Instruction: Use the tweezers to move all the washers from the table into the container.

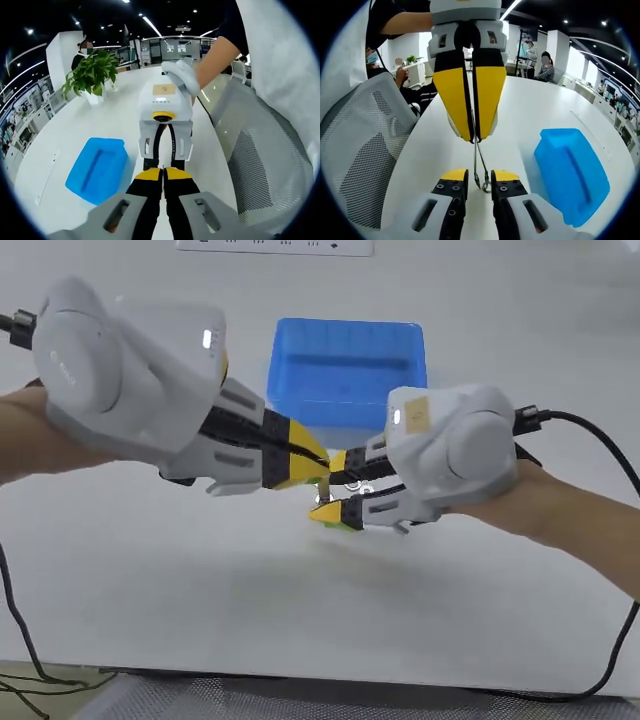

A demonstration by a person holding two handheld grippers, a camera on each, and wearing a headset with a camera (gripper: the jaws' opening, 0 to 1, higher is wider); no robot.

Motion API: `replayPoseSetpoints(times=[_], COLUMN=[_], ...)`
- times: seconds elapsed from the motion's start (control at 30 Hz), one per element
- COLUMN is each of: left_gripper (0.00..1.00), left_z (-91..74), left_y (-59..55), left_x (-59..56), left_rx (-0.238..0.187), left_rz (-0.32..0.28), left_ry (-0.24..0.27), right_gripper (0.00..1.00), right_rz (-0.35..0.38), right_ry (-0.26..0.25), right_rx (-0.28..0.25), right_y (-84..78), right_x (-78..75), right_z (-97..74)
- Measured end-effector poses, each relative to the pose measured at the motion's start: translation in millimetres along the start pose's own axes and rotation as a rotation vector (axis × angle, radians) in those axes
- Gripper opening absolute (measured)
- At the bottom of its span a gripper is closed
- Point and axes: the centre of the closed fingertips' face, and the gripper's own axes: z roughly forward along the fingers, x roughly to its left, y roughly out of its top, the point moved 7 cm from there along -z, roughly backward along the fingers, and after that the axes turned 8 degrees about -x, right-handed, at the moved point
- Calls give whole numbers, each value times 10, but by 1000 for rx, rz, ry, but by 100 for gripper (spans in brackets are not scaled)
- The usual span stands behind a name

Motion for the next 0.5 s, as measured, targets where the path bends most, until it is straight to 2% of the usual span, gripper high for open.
replayPoseSetpoints(times=[0.17,0.3,0.5], left_gripper=[4,4,4], left_z=[4,15,26], left_y=[-1,3,11], left_x=[4,-1,4], left_rx=[2,-2,-2], left_rz=[4,-2,3], left_ry=[-4,-8,-2], right_gripper=[12,11,9], right_rz=[-18,-21,-38], right_ry=[-5,6,-4], right_rx=[11,14,-1], right_y=[-17,-18,-34], right_x=[-17,-9,-10], right_z=[12,16,6])
